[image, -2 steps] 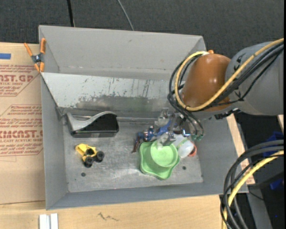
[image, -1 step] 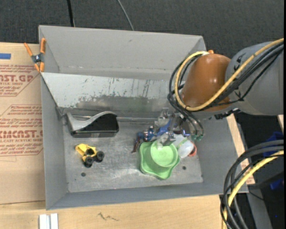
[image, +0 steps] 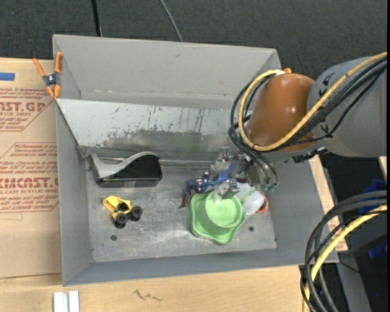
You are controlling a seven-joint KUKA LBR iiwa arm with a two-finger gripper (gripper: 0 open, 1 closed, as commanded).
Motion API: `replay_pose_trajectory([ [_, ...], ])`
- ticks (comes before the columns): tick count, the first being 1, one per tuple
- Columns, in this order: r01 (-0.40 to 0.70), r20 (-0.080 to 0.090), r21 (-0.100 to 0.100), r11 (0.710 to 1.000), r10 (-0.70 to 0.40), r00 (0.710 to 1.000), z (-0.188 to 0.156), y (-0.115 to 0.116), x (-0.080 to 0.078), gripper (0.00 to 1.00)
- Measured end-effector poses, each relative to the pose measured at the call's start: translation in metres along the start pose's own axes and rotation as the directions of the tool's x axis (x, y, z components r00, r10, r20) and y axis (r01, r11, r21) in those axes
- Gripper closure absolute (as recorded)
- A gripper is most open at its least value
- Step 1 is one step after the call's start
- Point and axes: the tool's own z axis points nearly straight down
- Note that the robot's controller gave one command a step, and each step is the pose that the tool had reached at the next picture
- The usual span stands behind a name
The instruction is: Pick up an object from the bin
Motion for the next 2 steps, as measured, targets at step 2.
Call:
replay_pose_trajectory([
  [2, 0.000, 0.000, 0.000, 1.000, 0.000, 1.000, 0.0000, 0.0000, 0.0000, 1.00],
])
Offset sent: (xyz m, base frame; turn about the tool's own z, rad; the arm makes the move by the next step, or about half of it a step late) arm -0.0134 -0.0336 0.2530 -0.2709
